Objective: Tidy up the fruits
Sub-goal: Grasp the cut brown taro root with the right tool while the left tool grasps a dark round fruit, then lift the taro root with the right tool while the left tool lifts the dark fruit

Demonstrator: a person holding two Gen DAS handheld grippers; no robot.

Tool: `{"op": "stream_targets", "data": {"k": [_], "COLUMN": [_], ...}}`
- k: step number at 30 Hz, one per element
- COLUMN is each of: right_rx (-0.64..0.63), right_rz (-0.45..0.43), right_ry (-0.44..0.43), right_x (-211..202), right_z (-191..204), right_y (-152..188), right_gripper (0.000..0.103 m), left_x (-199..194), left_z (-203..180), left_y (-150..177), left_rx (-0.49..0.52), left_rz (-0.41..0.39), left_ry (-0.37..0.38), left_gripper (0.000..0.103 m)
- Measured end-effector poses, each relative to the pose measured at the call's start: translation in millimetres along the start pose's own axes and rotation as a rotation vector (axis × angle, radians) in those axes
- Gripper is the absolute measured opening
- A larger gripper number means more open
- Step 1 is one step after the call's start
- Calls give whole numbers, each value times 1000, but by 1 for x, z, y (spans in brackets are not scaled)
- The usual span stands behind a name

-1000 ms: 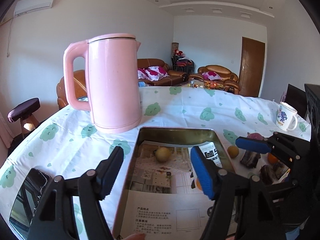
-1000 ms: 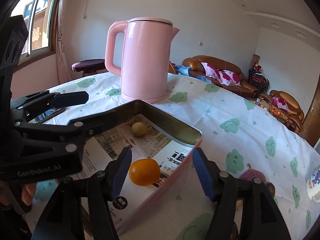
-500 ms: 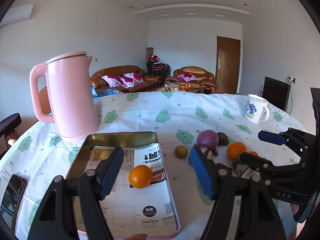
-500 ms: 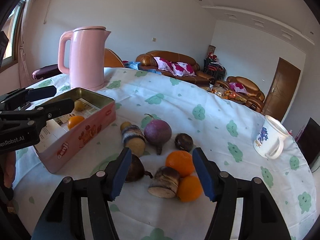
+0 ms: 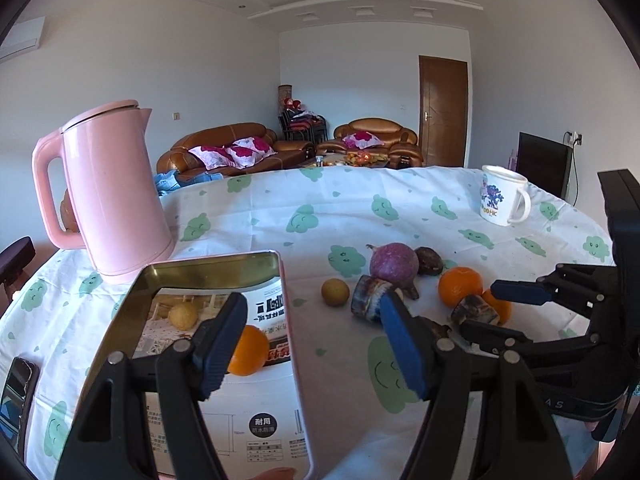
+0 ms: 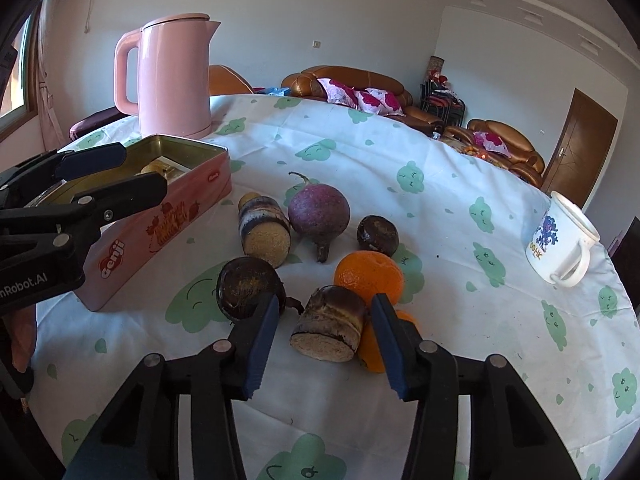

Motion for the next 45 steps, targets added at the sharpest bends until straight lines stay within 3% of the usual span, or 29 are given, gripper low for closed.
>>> {"op": "stream_targets", "data": {"k": [18,23,29,37,42,45], "right_rx": [-21,-6,130,219,223,220], "right_rz": [102,14,-89,-140,-141,-139], "right_ry": [2,31,23,25,25,28], "right_x": [17,0,-18,-26,-27,-27], "right_z": [3,0,-26,-43,-44,-44], "right_y": [5,2,1,2,3,4], "right_gripper": [39,39,39,39,39,39], "left_x": [4,5,14,41,50,59], "left_z": [-9,-12,-32,-63,-74,-77], "left_y": [-1,0,-1,2,7,10], "left_rx": [22,28,62,91,115,119], "left_rz": [15,20,60,185,241,297], "left_ry": [13,18,55,146,167,186], "left_gripper": [72,72,72,71,62,47]}}
Point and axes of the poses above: each gripper's, at about its wrist camera, not at the fingertips, and x roughly the way its jaws point, z to its left, y to its underside, the point moved 2 cm from there along x, roughly the way its jaws point, and after that the axes turned 2 degrees about -z, right-handed, at the moved point
